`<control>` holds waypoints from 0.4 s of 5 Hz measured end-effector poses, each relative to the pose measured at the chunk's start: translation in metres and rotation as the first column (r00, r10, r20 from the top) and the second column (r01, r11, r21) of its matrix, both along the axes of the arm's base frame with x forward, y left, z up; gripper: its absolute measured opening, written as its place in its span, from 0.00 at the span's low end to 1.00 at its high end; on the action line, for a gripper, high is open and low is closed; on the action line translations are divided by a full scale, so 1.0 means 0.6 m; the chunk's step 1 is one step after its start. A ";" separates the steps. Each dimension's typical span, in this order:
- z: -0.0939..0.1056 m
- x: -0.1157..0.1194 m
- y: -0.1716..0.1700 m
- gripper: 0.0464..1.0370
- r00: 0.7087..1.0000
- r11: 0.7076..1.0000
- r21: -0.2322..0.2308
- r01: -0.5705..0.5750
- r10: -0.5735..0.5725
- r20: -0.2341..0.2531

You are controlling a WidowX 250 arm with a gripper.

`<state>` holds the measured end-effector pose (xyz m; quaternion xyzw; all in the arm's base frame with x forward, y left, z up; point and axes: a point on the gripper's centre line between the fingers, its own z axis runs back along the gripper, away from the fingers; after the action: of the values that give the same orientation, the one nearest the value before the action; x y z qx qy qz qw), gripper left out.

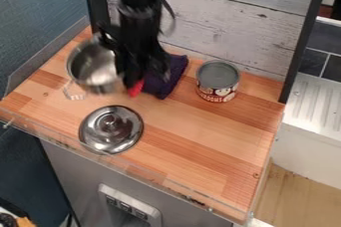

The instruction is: Move the silver pot on the right side of the table

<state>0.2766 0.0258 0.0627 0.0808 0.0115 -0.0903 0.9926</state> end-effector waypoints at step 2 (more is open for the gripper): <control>-0.048 -0.022 -0.144 0.03 0.982 0.984 -0.030 0.175 -0.177 -0.063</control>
<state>0.2633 -0.0608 0.0338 0.0662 0.0357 -0.1804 0.9807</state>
